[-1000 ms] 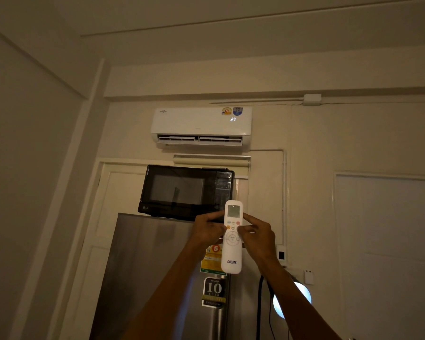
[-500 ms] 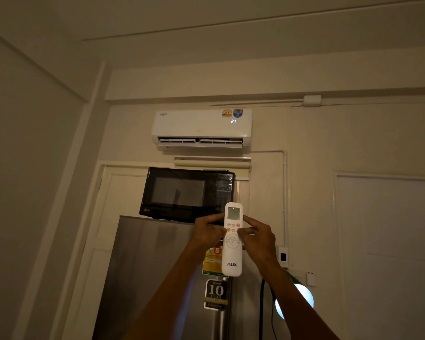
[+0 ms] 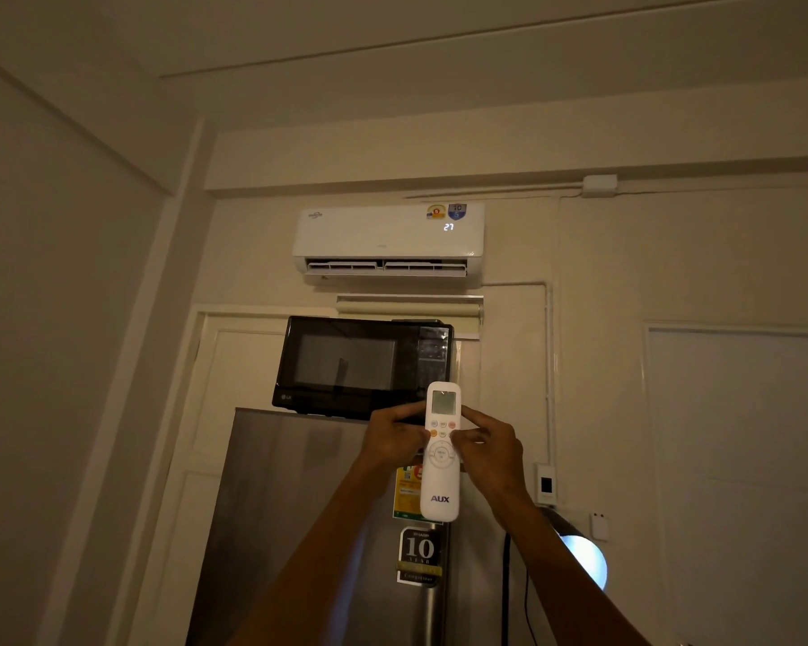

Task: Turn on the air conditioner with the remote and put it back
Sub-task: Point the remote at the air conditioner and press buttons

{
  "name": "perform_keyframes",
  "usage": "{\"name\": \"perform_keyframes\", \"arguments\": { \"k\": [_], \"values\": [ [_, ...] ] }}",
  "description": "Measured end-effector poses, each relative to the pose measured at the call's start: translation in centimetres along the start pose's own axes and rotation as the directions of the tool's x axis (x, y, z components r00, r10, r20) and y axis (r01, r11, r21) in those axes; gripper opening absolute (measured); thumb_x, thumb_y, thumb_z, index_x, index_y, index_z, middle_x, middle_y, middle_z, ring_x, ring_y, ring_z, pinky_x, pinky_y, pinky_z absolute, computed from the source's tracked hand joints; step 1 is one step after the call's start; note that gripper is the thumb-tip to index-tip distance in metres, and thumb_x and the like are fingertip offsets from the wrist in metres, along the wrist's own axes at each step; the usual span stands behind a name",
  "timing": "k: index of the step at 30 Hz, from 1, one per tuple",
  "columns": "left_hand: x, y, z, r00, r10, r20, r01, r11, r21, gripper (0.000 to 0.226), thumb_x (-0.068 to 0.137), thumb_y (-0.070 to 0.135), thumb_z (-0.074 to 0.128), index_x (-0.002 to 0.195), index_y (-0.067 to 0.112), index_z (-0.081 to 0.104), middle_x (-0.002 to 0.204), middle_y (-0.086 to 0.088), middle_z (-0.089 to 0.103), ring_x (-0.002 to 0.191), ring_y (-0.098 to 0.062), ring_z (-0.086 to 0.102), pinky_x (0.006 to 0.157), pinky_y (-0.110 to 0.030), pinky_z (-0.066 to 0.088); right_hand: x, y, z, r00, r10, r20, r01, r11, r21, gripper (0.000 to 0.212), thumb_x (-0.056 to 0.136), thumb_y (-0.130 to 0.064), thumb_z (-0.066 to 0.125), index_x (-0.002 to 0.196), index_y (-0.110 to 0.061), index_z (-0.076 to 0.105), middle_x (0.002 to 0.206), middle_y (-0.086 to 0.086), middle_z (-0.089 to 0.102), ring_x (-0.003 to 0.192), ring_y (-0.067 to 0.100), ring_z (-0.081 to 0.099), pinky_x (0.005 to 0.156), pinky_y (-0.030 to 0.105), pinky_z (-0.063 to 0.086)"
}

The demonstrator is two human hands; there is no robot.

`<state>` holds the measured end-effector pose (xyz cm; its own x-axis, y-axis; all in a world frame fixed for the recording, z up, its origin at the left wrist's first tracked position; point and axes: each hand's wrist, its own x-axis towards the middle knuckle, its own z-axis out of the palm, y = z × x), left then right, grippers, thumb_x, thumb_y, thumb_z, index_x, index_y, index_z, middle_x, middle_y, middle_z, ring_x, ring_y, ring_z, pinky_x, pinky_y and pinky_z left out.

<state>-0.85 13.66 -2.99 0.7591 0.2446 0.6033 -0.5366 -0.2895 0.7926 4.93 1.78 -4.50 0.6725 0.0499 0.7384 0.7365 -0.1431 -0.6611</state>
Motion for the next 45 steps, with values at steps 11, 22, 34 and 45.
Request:
{"name": "perform_keyframes", "arguments": {
  "k": [11, 22, 34, 45],
  "values": [
    [0.4, -0.4, -0.1, 1.000, -0.016, 0.001, 0.016, 1.000, -0.010, 0.048, 0.083, -0.002, 0.063, 0.129, 0.009, 0.055, 0.126, -0.019, 0.062, 0.111, -0.034, 0.063, 0.084, -0.040, 0.056, 0.4, 0.4, 0.1, 1.000, 0.000, 0.001, 0.000, 1.000, -0.003, 0.044, 0.085, -0.013, 0.065, 0.128, -0.014, 0.055, 0.117, 0.015, 0.069, 0.097, 0.028, 0.069, 0.079, 0.040, 0.059],
    [0.6, -0.7, -0.4, 1.000, -0.011, 0.007, 0.011, 1.000, -0.016, 0.048, 0.082, -0.001, 0.064, 0.128, 0.009, 0.055, 0.125, -0.019, 0.063, 0.111, -0.034, 0.063, 0.088, -0.044, 0.056, 0.7, 0.6, 0.6, 1.000, 0.002, 0.010, -0.002, 1.000, -0.009, 0.044, 0.085, -0.014, 0.065, 0.128, -0.016, 0.055, 0.113, 0.015, 0.070, 0.095, 0.028, 0.070, 0.078, 0.041, 0.059],
    [1.0, -1.1, -0.4, 1.000, -0.005, 0.009, 0.005, 1.000, -0.005, 0.047, 0.082, -0.001, 0.065, 0.127, 0.009, 0.056, 0.124, -0.020, 0.063, 0.109, -0.034, 0.064, 0.089, -0.045, 0.055, 0.8, 0.8, 0.6, 1.000, 0.015, 0.006, -0.015, 1.000, -0.013, 0.046, 0.084, -0.015, 0.066, 0.128, -0.015, 0.055, 0.115, 0.015, 0.069, 0.096, 0.028, 0.070, 0.080, 0.044, 0.059],
    [1.2, -1.0, 0.0, 1.000, 0.018, 0.018, -0.018, 0.999, 0.034, 0.047, 0.082, 0.002, 0.066, 0.127, 0.012, 0.057, 0.125, -0.015, 0.064, 0.109, -0.029, 0.065, 0.077, -0.030, 0.057, 1.2, 1.0, -0.1, 1.000, -0.008, 0.029, 0.008, 1.000, -0.029, 0.046, 0.085, -0.014, 0.065, 0.129, -0.014, 0.054, 0.115, 0.016, 0.069, 0.096, 0.028, 0.070, 0.077, 0.039, 0.058]
  ]
}}
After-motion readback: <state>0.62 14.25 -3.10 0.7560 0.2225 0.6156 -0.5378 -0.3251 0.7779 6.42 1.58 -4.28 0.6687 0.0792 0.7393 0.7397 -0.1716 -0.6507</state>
